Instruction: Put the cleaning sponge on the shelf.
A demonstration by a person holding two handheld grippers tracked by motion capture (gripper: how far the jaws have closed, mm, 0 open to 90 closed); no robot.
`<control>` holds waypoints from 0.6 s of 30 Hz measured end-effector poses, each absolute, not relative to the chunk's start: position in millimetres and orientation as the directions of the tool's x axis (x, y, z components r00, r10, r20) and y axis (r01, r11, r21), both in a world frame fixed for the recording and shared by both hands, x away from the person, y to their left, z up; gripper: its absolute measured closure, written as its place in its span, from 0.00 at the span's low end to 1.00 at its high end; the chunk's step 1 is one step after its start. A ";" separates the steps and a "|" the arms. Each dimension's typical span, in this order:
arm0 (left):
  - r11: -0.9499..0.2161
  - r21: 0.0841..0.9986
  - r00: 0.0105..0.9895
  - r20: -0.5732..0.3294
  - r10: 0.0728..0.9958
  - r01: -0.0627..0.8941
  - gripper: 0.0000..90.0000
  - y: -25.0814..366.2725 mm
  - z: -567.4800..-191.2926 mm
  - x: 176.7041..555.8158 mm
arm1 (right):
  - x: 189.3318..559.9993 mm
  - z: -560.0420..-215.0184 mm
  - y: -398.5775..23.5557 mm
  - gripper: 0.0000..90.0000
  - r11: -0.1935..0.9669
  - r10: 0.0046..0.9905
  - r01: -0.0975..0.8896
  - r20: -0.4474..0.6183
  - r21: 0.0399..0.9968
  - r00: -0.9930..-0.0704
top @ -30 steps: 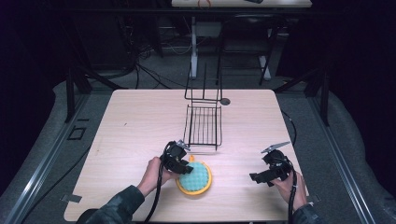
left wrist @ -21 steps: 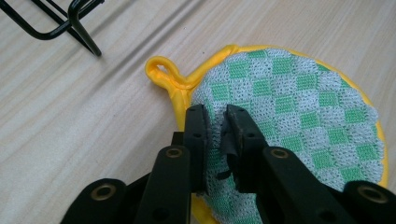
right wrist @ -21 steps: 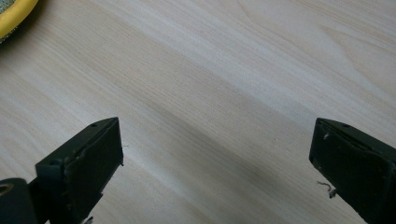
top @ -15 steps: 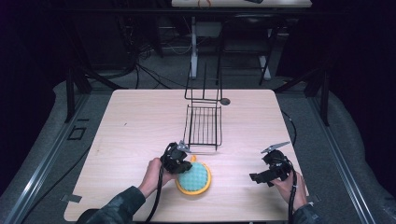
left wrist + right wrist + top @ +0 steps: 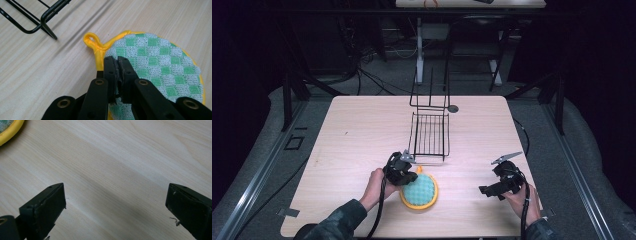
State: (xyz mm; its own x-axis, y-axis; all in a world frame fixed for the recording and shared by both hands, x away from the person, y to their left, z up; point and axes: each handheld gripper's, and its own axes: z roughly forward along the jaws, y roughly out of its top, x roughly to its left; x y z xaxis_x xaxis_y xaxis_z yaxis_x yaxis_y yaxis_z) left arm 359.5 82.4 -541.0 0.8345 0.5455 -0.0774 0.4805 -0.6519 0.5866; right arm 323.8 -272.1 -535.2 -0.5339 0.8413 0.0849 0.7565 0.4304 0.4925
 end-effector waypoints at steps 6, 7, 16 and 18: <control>-0.647 0.600 0.840 -0.081 0.536 0.471 0.97 85.1 -534.5 356.8 | 323.5 -534.7 -272.0 0.03 0.421 0.843 0.760 0.094 0.495 -0.529; -0.644 0.605 0.841 -0.084 0.535 0.469 0.97 86.3 -532.9 356.3 | 323.4 -534.6 -272.1 0.03 0.422 0.843 0.760 0.094 0.495 -0.529; -0.626 0.638 0.846 -0.075 0.528 0.447 0.97 91.4 -522.2 351.5 | 323.4 -533.7 -273.4 0.03 0.426 0.843 0.762 0.092 0.487 -0.530; -0.624 0.645 0.846 -0.067 0.529 0.441 0.97 91.5 -520.9 350.6 | 323.5 -533.8 -273.5 0.03 0.425 0.843 0.763 0.094 0.486 -0.530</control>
State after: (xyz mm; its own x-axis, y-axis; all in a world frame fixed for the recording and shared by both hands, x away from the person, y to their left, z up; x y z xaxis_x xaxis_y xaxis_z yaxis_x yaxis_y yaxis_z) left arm 350.6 91.5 -520.9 0.8459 0.5292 -0.0667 0.4411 -0.6238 0.6452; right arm 323.5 -273.5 -533.8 -0.5298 0.8429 0.0943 0.7633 0.4255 0.4862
